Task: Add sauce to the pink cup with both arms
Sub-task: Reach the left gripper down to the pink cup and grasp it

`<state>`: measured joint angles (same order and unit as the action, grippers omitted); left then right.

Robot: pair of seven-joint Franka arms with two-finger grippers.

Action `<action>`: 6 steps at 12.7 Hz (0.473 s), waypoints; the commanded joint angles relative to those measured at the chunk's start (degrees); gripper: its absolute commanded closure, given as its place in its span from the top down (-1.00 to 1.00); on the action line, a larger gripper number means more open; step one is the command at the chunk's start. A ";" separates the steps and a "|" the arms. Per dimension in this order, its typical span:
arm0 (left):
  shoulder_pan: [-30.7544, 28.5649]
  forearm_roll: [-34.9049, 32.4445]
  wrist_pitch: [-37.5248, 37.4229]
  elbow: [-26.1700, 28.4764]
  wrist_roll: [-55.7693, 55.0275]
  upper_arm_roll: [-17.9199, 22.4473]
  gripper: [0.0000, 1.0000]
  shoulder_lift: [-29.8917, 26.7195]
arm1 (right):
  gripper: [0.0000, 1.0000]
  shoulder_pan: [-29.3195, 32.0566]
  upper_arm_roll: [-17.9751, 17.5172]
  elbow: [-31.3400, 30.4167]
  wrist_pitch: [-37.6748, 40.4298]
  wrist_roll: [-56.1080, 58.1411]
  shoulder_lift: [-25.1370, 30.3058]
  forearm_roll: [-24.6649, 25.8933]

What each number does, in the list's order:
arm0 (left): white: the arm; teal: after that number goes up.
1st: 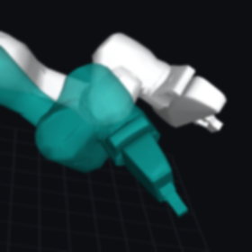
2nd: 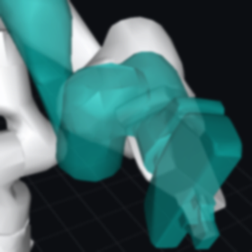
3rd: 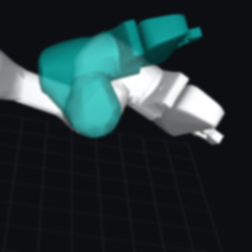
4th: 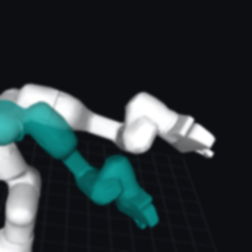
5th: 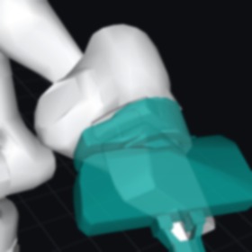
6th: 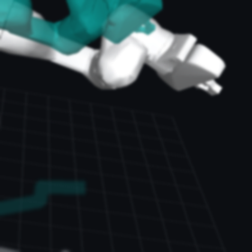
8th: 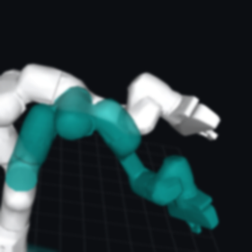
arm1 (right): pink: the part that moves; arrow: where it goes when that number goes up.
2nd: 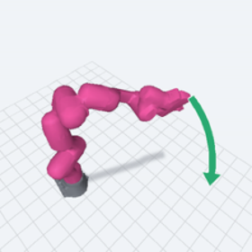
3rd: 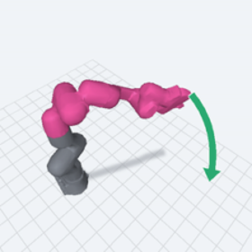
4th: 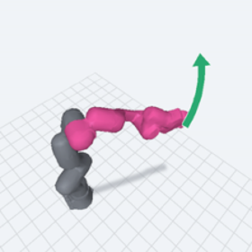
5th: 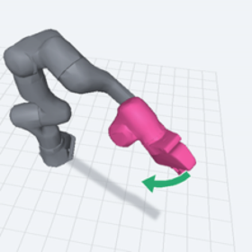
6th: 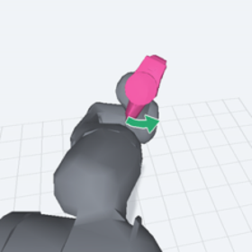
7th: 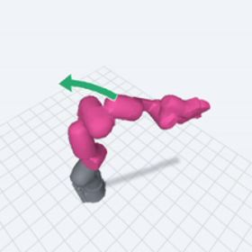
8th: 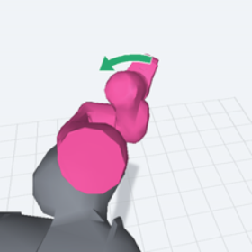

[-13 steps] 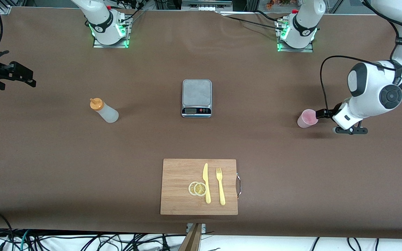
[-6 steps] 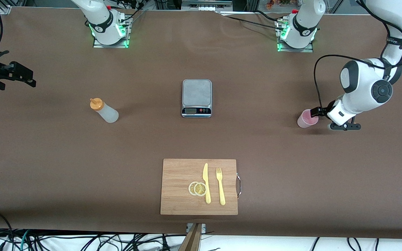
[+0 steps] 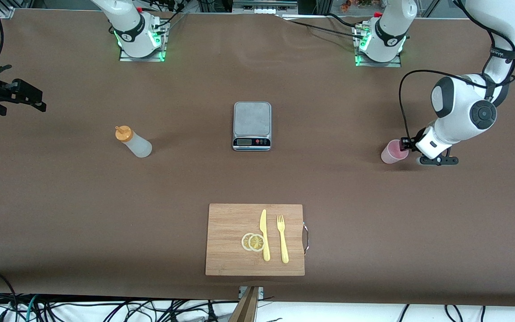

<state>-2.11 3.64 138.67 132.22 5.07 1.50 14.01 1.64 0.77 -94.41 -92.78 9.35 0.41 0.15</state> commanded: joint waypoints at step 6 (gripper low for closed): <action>7.72 1.46 -4.52 -4.76 -7.87 -0.27 -1.00 -1.71 | 1.00 0.12 -0.24 -0.87 0.14 0.32 1.09 -0.15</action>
<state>2.03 4.64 138.12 130.71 0.60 1.17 13.02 1.61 0.74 -94.41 -92.78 9.35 0.41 0.15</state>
